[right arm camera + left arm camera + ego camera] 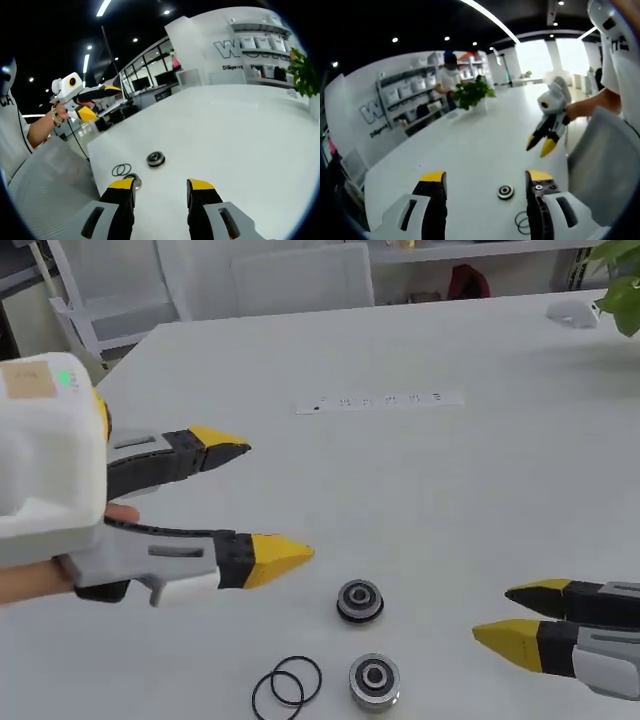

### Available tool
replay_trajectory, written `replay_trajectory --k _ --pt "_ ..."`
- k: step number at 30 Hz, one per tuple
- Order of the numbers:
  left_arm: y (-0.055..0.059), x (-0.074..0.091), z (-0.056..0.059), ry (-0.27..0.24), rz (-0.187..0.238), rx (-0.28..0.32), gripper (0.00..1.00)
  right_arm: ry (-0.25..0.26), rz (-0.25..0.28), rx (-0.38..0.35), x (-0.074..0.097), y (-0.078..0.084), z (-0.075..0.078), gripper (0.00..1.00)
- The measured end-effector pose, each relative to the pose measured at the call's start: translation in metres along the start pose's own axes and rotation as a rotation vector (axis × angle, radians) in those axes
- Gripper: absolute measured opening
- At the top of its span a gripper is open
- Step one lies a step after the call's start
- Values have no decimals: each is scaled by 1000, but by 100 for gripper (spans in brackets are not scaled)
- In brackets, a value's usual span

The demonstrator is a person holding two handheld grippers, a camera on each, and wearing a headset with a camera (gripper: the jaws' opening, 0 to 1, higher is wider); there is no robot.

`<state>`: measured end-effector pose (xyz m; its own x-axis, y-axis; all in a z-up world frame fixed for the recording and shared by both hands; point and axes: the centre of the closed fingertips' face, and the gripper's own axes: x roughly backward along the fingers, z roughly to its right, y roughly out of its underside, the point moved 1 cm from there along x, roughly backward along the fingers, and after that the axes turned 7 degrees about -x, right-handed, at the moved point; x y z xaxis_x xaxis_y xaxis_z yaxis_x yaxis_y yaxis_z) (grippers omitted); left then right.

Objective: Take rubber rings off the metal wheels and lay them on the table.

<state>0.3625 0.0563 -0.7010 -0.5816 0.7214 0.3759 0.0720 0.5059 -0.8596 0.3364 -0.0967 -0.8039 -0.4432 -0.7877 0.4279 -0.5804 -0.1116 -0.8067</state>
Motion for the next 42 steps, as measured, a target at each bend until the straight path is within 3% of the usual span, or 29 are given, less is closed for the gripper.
replay_trajectory --k 14,27,32,42 --pt "19 -37 21 77 -50 -20 56 -34 -68 45 -26 5 0 38" --pt "53 -69 38 119 -103 70 41 -65 -83 60 -52 0 3 36" --pt "61 -81 40 125 -115 102 30 -86 -75 50 -62 -3 3 35" --pt "85 -98 53 160 -168 109 23 -122 -95 48 -76 0 2 33"
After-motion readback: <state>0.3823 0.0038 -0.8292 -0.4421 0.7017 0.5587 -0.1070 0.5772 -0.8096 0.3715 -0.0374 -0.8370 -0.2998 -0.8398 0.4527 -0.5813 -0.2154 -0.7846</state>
